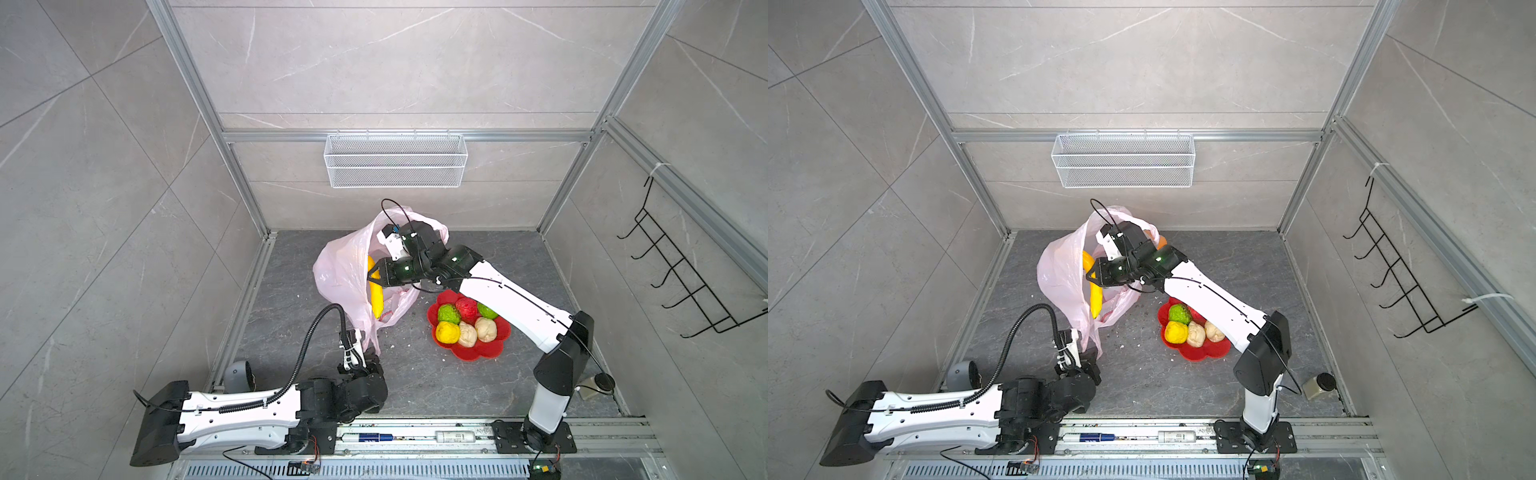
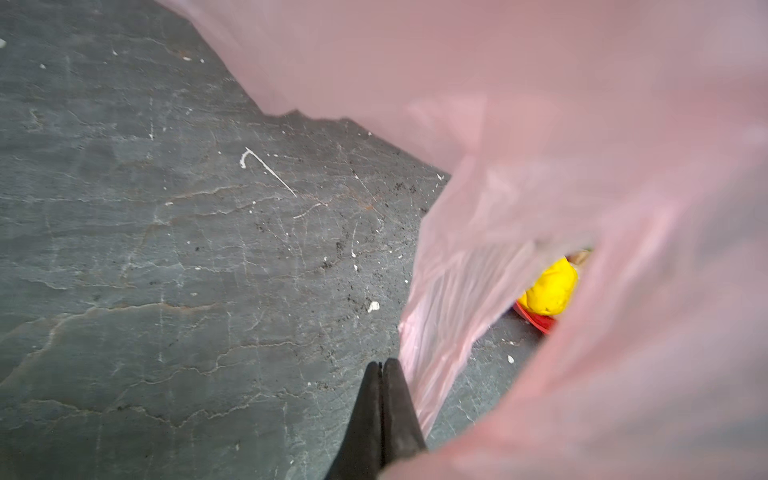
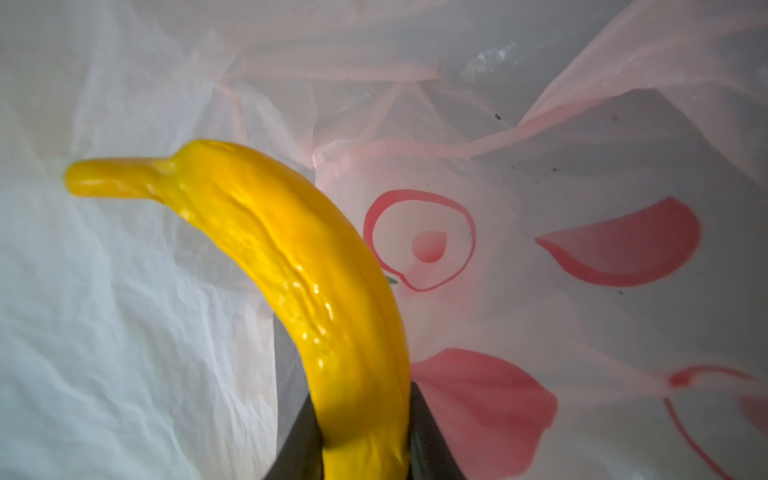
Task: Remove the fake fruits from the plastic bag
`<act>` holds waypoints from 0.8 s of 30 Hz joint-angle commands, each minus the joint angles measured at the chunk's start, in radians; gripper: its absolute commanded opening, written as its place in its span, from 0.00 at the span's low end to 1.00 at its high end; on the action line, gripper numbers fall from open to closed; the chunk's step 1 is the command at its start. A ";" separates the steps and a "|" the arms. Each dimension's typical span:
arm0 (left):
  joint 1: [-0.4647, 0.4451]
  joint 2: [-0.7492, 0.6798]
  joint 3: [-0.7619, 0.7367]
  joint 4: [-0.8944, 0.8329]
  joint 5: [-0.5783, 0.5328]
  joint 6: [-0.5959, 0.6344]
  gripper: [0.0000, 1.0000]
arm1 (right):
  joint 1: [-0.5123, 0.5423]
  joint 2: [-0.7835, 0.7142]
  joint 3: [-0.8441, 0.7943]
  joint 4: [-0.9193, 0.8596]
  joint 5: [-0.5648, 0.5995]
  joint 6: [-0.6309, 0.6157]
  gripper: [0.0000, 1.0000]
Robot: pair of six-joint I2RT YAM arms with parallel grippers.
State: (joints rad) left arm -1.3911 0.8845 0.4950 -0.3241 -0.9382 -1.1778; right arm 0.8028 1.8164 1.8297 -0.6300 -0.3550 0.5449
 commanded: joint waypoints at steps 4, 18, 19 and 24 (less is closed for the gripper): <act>0.125 -0.026 -0.019 0.068 -0.043 0.087 0.00 | 0.019 -0.140 -0.132 -0.100 -0.070 -0.054 0.03; 0.222 0.064 -0.021 0.252 0.105 0.177 0.00 | 0.044 -0.209 -0.270 0.007 0.028 0.025 0.03; 0.221 0.058 -0.023 0.257 0.114 0.176 0.00 | 0.044 -0.197 -0.252 -0.006 0.038 0.015 0.03; 0.222 -0.023 0.034 0.057 0.120 0.099 0.21 | 0.045 -0.148 -0.227 -0.042 0.127 -0.060 0.02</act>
State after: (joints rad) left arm -1.1732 0.9176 0.4786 -0.1650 -0.8227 -1.0355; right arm 0.8440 1.6344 1.5787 -0.6693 -0.3012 0.5323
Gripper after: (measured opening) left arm 0.174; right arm 0.254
